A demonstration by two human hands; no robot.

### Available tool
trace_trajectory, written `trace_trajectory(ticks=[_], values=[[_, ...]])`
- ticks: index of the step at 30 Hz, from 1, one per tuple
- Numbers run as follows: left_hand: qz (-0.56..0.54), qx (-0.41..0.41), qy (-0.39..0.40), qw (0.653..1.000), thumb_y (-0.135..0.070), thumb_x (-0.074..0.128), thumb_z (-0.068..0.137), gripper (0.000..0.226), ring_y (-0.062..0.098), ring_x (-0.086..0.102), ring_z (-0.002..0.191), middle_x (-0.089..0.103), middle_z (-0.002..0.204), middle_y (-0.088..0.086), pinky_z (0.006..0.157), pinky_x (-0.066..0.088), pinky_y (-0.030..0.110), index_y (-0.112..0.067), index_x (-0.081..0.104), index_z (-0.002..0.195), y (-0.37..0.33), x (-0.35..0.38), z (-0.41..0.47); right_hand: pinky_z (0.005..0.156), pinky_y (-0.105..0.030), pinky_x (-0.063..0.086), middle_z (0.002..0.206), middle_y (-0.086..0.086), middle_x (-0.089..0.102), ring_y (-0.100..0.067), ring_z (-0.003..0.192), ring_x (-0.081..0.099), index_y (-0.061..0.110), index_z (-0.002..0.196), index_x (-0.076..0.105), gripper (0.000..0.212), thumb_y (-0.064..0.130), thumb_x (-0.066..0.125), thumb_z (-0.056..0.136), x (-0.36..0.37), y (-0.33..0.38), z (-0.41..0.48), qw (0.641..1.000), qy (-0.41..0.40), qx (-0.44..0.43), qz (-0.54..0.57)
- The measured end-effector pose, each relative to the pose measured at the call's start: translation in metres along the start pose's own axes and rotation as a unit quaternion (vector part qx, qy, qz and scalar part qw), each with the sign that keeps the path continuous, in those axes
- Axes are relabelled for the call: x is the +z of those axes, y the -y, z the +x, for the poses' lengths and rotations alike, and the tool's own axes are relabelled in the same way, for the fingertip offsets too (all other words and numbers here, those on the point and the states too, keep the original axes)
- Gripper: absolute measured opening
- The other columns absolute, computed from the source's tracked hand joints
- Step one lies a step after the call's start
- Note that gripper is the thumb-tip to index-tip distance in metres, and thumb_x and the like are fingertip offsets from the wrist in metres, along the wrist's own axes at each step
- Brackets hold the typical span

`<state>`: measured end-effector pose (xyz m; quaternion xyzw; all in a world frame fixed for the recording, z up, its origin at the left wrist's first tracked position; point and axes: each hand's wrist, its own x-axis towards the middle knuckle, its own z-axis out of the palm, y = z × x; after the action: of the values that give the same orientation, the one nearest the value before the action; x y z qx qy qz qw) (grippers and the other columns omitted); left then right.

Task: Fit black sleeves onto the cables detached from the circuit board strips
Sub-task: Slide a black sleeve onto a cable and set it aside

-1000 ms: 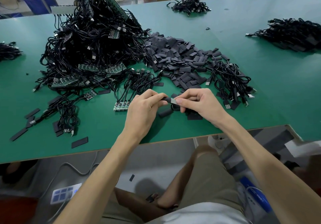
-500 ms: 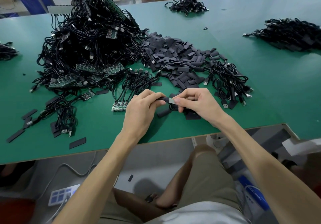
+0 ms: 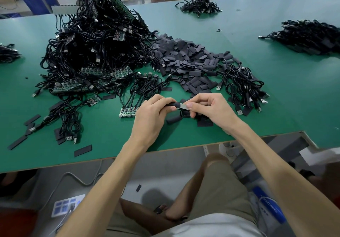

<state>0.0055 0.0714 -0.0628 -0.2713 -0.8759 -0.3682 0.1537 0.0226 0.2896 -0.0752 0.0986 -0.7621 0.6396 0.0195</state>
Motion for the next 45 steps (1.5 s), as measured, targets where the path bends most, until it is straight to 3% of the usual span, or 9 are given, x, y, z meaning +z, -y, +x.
trace_trajectory(ticks=[11, 16, 20, 27, 30, 34, 40, 45], values=[[0.02, 0.044, 0.035, 0.998, -0.021, 0.068, 0.096, 0.018, 0.028, 0.06, 0.081, 0.066, 0.098, 0.0, 0.079, 0.049, 0.051, -0.015, 0.075, 0.112, 0.0029, 0.0015, -0.0001, 0.074, -0.017, 0.049, 0.069, -0.006, 0.073, -0.013, 0.067, 0.066, 0.004, 0.098, 0.076, 0.012, 0.014, 0.076, 0.091, 0.0015, 0.0027, -0.0002, 1.0, 0.003, -0.01, -0.007], [0.05, 0.009, -0.016, 0.999, -0.026, 0.068, 0.097, 0.02, 0.028, 0.058, 0.079, 0.068, 0.099, 0.0, 0.077, 0.048, 0.049, -0.014, 0.077, 0.111, -0.0001, 0.0015, -0.001, 0.076, -0.019, 0.054, 0.082, -0.006, 0.078, -0.013, 0.076, 0.072, 0.004, 0.099, 0.073, 0.017, 0.01, 0.081, 0.085, 0.0023, 0.0038, 0.0008, 1.0, -0.023, -0.01, 0.005], [0.045, -0.004, -0.016, 0.999, -0.025, 0.068, 0.097, 0.021, 0.031, 0.06, 0.081, 0.068, 0.099, 0.002, 0.079, 0.049, 0.05, -0.012, 0.077, 0.112, -0.0001, 0.001, 0.0001, 0.072, -0.019, 0.052, 0.082, 0.003, 0.074, -0.009, 0.074, 0.065, 0.01, 0.093, 0.075, 0.011, 0.006, 0.081, 0.085, 0.0029, 0.0023, 0.0024, 0.998, -0.058, -0.023, -0.008], [0.009, 0.011, 0.039, 0.999, -0.026, 0.066, 0.098, 0.024, 0.025, 0.059, 0.081, 0.064, 0.095, 0.001, 0.076, 0.05, 0.043, -0.011, 0.076, 0.114, 0.0034, 0.0017, -0.0008, 0.07, -0.023, 0.051, 0.077, -0.002, 0.076, -0.009, 0.069, 0.064, 0.009, 0.091, 0.079, 0.008, 0.015, 0.08, 0.088, 0.0015, 0.0018, 0.0007, 0.997, -0.072, -0.008, -0.035], [0.003, 0.021, 0.056, 0.998, -0.026, 0.066, 0.098, 0.023, 0.025, 0.058, 0.078, 0.063, 0.091, 0.002, 0.073, 0.05, 0.042, -0.01, 0.077, 0.111, 0.0029, 0.0028, -0.0022, 0.073, -0.033, 0.052, 0.075, -0.002, 0.076, -0.013, 0.068, 0.062, 0.007, 0.089, 0.078, 0.012, 0.019, 0.077, 0.091, 0.001, 0.0017, 0.0004, 0.997, -0.07, 0.001, -0.03], [0.01, 0.029, 0.05, 0.998, -0.026, 0.064, 0.099, 0.024, 0.021, 0.055, 0.075, 0.062, 0.089, 0.001, 0.069, 0.049, 0.04, -0.009, 0.076, 0.111, 0.0024, 0.0029, -0.0019, 0.072, -0.041, 0.049, 0.074, -0.005, 0.075, -0.018, 0.067, 0.059, 0.008, 0.086, 0.076, 0.018, 0.025, 0.077, 0.091, 0.0015, 0.002, 0.0001, 0.997, -0.07, 0.01, -0.026], [0.049, 0.047, 0.04, 0.997, -0.025, 0.066, 0.099, 0.022, 0.03, 0.06, 0.084, 0.066, 0.102, 0.001, 0.078, 0.051, 0.047, -0.015, 0.068, 0.118, -0.0025, 0.0041, -0.0045, 0.071, -0.039, 0.048, 0.07, -0.006, 0.073, -0.019, 0.065, 0.057, 0.006, 0.084, 0.074, 0.023, 0.027, 0.076, 0.093, 0.0046, 0.0034, 0.0003, 0.997, -0.071, 0.014, -0.039], [0.087, 0.072, 0.001, 0.994, -0.021, 0.069, 0.096, 0.021, 0.027, 0.059, 0.078, 0.061, 0.104, 0.0, 0.077, 0.051, 0.044, -0.015, 0.067, 0.116, -0.002, 0.0038, -0.0051, 0.071, -0.039, 0.05, 0.07, -0.005, 0.073, -0.016, 0.065, 0.059, 0.008, 0.083, 0.073, 0.024, 0.03, 0.074, 0.094, 0.0049, 0.004, 0.0005, 0.996, -0.075, 0.015, -0.054]])
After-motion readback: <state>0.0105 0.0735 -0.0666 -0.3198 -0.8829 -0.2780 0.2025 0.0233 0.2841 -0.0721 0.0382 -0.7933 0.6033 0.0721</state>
